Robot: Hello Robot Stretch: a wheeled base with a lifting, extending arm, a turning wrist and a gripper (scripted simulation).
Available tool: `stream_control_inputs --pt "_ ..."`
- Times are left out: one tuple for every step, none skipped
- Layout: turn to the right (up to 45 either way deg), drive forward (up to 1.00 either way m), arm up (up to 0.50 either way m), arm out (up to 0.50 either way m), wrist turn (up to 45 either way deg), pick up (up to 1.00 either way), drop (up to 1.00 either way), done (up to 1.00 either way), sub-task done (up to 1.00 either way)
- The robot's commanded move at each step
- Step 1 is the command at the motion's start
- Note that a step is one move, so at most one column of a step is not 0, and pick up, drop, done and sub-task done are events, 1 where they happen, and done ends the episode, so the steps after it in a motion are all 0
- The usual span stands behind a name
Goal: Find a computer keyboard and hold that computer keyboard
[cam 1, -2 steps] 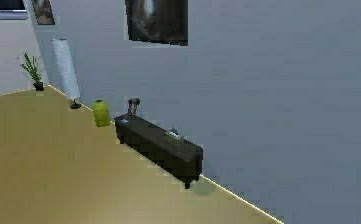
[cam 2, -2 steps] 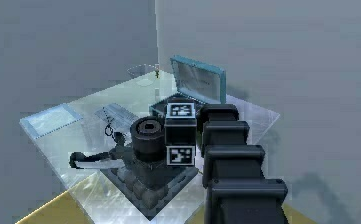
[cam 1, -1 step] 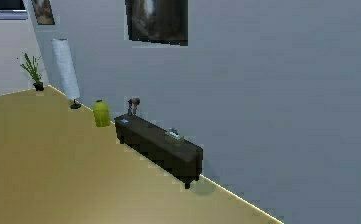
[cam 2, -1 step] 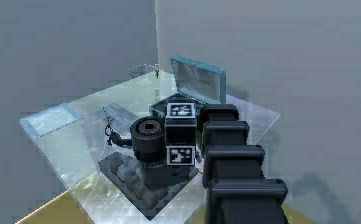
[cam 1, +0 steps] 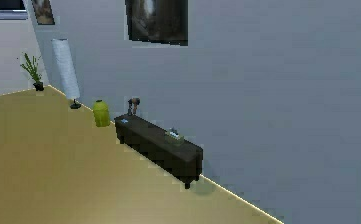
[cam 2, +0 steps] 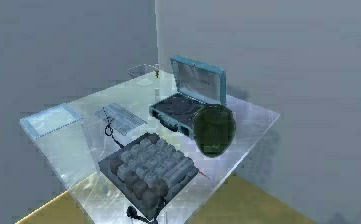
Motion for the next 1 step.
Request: stream_control_inputs --pt "0.0 0.0 0.0 0.0 0.0 1.0 0.0 0.0 0.0"
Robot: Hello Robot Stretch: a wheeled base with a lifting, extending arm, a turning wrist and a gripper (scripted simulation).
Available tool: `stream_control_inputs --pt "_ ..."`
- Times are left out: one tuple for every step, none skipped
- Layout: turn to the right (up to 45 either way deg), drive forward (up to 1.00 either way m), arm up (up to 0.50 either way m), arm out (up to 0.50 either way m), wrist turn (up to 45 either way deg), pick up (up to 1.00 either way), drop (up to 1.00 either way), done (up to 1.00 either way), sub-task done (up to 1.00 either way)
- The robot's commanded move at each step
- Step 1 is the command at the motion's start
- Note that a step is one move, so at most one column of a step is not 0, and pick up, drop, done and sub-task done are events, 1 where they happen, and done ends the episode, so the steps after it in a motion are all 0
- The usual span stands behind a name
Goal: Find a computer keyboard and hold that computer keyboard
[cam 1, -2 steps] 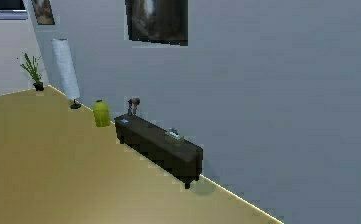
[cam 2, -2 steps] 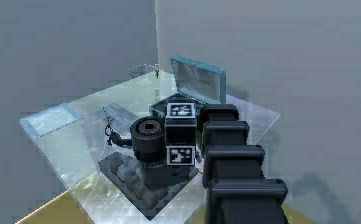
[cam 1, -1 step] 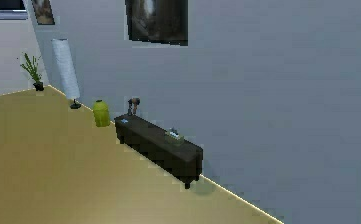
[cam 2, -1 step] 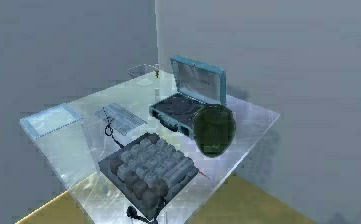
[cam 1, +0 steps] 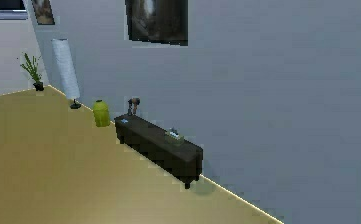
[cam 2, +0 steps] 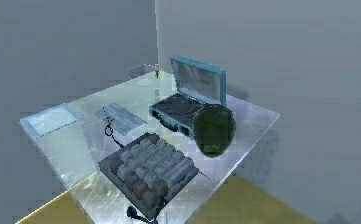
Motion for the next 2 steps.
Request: stream_control_inputs --pt "0.0 0.0 0.1 0.0 0.0 0.0 0.0 0.0 0.0" --pt "0.0 0.0 0.0 0.0 0.0 0.0 0.0 1.0 0.0"
